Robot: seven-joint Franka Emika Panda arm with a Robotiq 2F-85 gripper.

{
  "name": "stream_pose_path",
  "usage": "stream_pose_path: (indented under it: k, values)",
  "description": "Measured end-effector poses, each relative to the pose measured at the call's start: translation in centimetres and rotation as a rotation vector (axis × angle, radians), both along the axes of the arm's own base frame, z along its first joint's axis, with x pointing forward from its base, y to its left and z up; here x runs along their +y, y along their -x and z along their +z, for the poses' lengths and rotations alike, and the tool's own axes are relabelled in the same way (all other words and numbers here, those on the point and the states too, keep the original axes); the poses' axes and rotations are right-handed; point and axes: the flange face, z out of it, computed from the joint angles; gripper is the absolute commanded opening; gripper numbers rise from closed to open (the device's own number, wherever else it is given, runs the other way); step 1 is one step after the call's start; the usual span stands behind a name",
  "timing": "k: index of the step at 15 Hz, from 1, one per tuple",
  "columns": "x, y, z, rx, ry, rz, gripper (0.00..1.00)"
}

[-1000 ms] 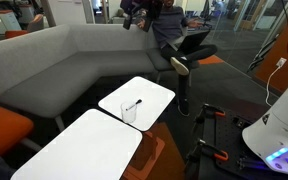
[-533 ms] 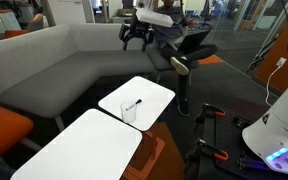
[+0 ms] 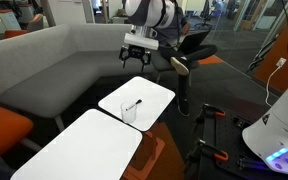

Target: Pick up the marker and place it in the cup

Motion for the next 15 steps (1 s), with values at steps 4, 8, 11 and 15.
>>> stream_pose_path:
  k: [4,8,11,15]
  values:
    - [-0.3,0.0,-4.8,0.032,-0.044,-0.205,1.00]
    - [-1.8,-0.1,-9.7,0.050,-0.006,-0.412,1.00]
    - [-3.0,-0.2,-13.0,0.092,0.011,-0.571,1.00]
    - [-2.5,-0.4,-16.6,0.146,-0.002,-0.725,1.00]
